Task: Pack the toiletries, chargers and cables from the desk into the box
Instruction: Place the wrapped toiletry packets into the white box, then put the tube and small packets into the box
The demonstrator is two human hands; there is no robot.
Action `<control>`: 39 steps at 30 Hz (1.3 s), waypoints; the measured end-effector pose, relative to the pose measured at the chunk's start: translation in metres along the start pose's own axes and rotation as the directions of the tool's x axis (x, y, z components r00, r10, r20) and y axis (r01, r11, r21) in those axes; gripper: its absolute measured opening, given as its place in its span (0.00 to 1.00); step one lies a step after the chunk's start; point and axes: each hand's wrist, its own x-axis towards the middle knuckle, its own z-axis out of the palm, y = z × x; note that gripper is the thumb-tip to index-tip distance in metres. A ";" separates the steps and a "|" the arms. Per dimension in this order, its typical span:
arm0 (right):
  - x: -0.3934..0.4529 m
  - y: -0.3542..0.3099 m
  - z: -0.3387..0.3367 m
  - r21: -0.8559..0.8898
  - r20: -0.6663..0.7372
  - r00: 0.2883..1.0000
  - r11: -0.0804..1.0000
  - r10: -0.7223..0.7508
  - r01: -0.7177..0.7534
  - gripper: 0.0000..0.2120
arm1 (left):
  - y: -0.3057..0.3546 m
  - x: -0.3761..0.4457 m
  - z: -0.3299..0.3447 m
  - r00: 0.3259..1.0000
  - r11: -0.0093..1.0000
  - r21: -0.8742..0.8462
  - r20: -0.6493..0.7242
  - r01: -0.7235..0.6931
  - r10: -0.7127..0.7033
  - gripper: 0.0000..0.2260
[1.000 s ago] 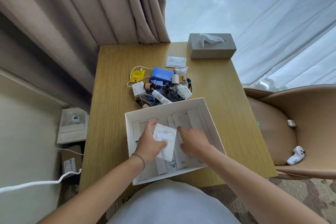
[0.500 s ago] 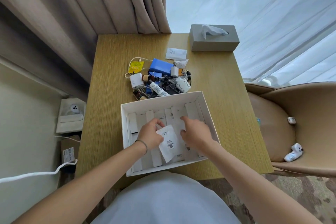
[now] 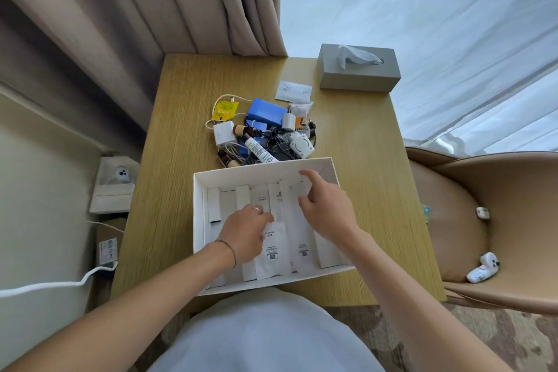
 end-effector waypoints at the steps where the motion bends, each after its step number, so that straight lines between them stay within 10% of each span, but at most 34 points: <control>1: 0.002 -0.001 -0.004 0.004 -0.014 1.000 1.000 -0.013 0.013 0.25 | 0.001 0.000 -0.003 0.999 1.000 0.005 -0.038 -0.012 0.012 0.19; 16: 0.082 -0.023 -0.058 0.124 -0.166 0.986 0.991 -0.030 0.052 0.14 | 0.011 0.032 -0.128 0.873 0.969 -0.176 -0.483 -0.172 0.067 0.11; 27: 0.155 -0.008 -0.058 0.156 -0.074 0.997 0.988 0.028 -0.016 0.14 | -0.025 0.123 -0.134 0.995 0.997 0.075 -0.093 0.031 -0.024 0.17; 39: 0.208 0.026 -0.058 0.133 -0.015 0.996 0.987 0.088 -0.085 0.12 | -0.032 0.161 -0.110 0.960 0.790 0.546 0.189 -0.277 0.206 0.18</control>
